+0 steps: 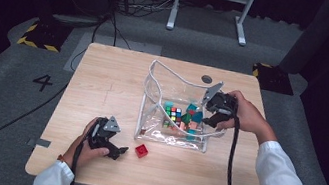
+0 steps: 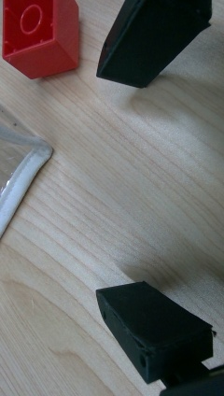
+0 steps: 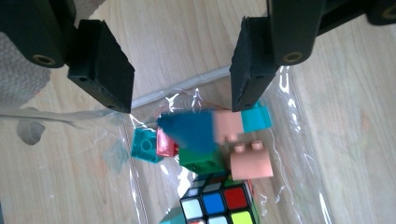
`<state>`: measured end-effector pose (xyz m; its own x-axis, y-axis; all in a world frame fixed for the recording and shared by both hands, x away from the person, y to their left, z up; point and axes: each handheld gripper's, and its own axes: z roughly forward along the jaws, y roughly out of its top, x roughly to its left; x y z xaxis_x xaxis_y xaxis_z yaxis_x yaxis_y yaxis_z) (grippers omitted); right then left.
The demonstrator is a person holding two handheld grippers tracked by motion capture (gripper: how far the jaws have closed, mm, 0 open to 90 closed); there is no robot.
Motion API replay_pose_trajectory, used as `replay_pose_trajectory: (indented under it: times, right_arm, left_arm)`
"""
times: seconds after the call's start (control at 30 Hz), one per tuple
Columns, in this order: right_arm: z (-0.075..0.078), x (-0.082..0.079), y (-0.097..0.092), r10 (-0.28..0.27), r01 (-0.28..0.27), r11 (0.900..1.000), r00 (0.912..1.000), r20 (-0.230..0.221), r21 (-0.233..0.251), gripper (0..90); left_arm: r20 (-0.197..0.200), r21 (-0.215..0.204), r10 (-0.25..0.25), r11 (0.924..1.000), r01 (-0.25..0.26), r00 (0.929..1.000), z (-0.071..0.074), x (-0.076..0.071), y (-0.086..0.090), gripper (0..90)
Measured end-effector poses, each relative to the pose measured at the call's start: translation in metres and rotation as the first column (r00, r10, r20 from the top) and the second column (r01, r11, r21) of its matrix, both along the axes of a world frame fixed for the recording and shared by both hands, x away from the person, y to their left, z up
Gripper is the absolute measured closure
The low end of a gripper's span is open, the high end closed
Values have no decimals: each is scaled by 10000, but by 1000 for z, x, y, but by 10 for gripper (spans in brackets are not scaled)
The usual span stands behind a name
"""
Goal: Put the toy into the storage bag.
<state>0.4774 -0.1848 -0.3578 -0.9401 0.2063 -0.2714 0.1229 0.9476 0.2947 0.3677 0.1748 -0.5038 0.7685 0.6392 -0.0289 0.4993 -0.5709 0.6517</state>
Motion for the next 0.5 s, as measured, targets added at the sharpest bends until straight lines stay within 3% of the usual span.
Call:
replay_pose_trajectory:
  times: [0.33, 0.5]
  right_arm:
    - [-2, -4, 2, 226, -217, 9983, 9996, -162, 540, 363]
    - [-2, -10, 12, 399, -414, 9985, 9984, 397, 358, 321]
  left_arm:
    - [2, -7, -1, 10000, 1, 10000, 0, 0, 0, 4]
    - [-8, -6, -7, 10000, 7, 10000, 0, 0, 0, 4]
